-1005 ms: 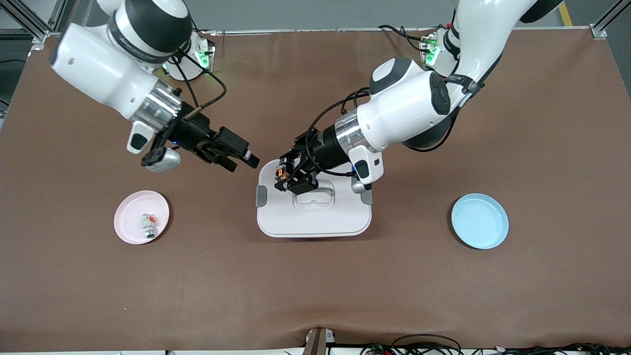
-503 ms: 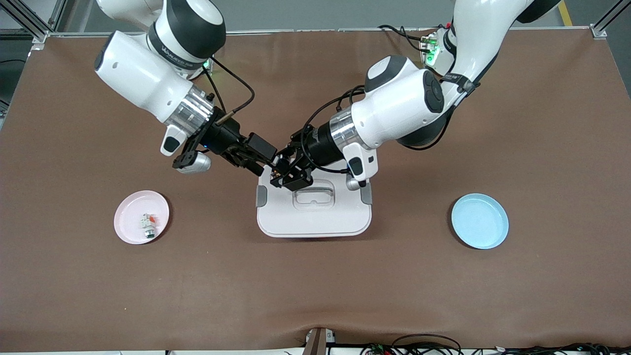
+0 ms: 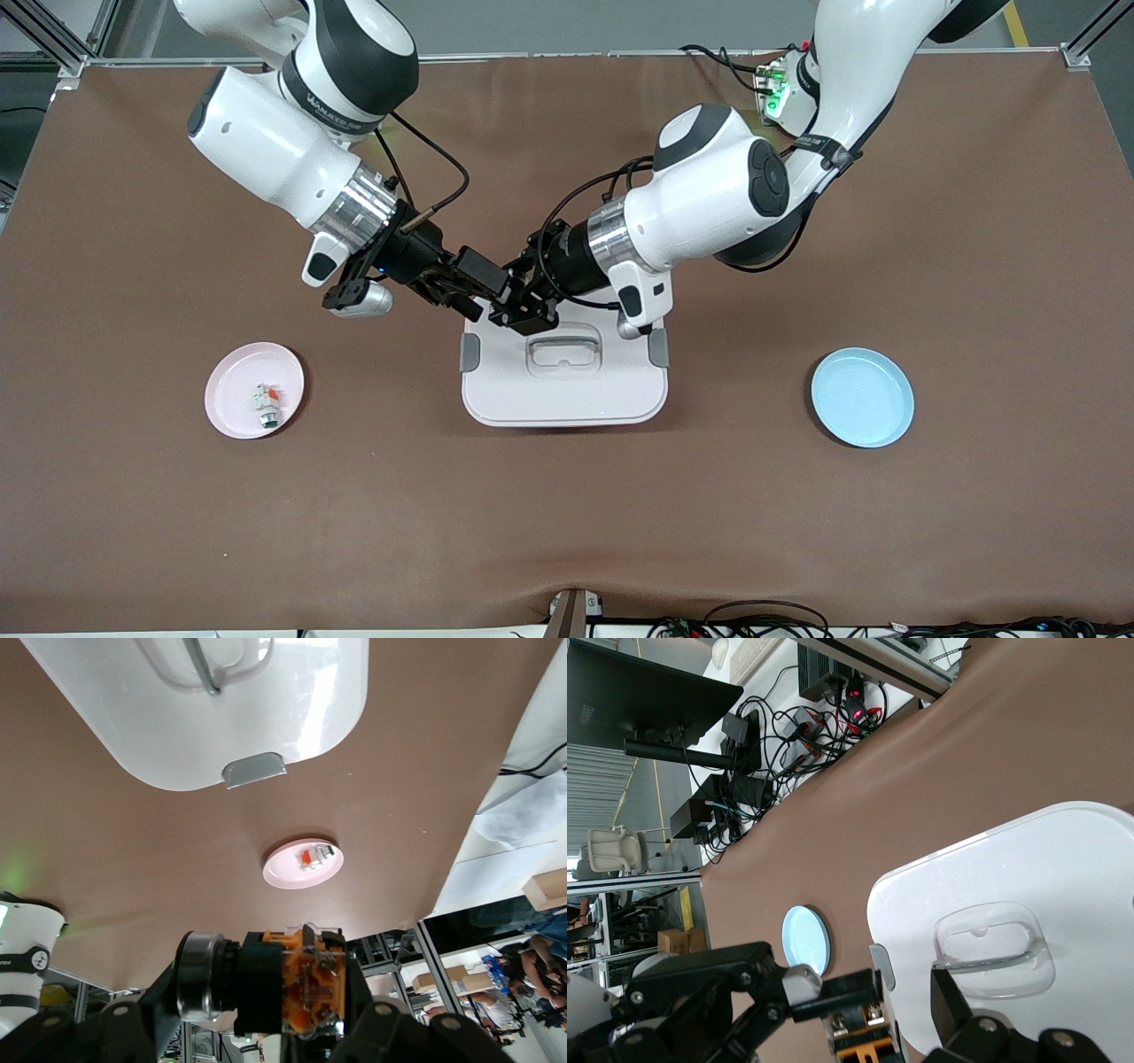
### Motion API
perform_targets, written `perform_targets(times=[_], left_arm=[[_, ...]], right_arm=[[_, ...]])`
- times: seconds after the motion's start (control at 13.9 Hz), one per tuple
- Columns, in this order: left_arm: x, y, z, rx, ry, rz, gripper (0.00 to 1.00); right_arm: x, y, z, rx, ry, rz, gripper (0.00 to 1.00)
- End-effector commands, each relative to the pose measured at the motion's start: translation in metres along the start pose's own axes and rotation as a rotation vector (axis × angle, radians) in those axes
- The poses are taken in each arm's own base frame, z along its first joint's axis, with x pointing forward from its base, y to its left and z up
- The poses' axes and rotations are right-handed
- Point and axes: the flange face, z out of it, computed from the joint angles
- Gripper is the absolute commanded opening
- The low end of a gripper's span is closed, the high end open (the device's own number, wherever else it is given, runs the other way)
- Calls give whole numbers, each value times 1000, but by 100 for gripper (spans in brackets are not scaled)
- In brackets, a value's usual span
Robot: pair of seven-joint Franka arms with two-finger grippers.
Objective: Transfer orange switch to right arm and place
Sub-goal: 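Reach the right gripper toward the orange switch held by the left gripper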
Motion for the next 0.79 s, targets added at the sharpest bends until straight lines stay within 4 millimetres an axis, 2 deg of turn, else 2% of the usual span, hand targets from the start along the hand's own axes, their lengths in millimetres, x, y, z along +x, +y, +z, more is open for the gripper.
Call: perform_targets(times=[0.0, 0.22, 0.43, 0.72], left_arm=[[-8, -3, 2, 30, 3, 3, 8], [-3, 1, -3, 22, 3, -5, 8], [-4, 0, -3, 23, 2, -8, 9], [-9, -1, -4, 21, 3, -17, 9]], right_arm=[[4, -1, 7, -56, -3, -58, 100], [10, 12, 5, -164, -36, -130, 100], [5, 25, 10, -202, -69, -118, 100], [-3, 19, 13, -183, -61, -64, 100]])
